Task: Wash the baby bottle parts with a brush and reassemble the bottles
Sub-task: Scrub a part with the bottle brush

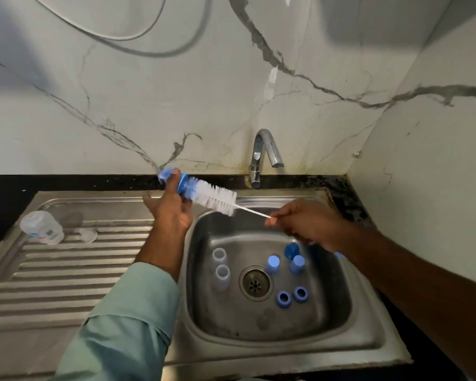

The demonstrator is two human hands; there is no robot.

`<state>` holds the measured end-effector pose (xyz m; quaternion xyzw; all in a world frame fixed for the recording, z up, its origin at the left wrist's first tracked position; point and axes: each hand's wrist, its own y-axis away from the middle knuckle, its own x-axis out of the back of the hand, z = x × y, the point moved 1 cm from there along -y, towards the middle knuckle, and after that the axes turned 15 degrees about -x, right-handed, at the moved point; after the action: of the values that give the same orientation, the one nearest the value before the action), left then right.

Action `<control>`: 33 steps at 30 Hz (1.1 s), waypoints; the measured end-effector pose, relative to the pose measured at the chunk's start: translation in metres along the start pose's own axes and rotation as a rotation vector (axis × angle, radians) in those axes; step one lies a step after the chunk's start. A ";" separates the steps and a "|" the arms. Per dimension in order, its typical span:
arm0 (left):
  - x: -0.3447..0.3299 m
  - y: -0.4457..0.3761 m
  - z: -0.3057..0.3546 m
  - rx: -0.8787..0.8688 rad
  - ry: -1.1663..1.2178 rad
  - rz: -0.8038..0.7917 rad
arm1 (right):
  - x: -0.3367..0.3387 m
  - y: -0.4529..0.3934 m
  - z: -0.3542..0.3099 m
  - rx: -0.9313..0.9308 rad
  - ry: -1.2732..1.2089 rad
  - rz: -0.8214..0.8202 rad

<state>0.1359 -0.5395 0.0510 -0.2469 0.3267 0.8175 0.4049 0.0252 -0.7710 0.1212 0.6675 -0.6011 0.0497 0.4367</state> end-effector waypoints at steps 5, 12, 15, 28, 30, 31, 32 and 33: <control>-0.003 0.022 -0.010 -0.083 -0.100 0.107 | -0.014 0.003 -0.012 0.343 0.950 0.650; -0.004 0.018 -0.005 -0.060 -0.093 0.080 | -0.013 -0.001 0.006 0.416 1.018 0.691; -0.007 0.032 -0.020 0.037 -0.161 -0.029 | -0.015 -0.007 -0.005 0.388 0.994 0.689; -0.004 0.033 -0.028 0.054 -0.065 0.019 | -0.019 -0.006 -0.003 0.352 0.942 0.614; -0.007 0.043 -0.035 0.079 -0.110 -0.020 | -0.022 -0.005 -0.013 0.346 0.902 0.612; -0.007 0.045 -0.037 0.072 -0.113 -0.002 | -0.022 -0.005 -0.016 0.344 0.887 0.607; -0.007 0.044 -0.035 0.052 -0.094 0.040 | -0.023 -0.005 -0.016 0.337 0.879 0.595; -0.004 0.038 -0.028 0.012 -0.062 0.099 | -0.022 -0.005 -0.012 0.331 0.879 0.580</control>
<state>0.1108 -0.5799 0.0478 -0.2028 0.3310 0.8416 0.3755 0.0293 -0.7473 0.1132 0.4508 -0.5054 0.5359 0.5042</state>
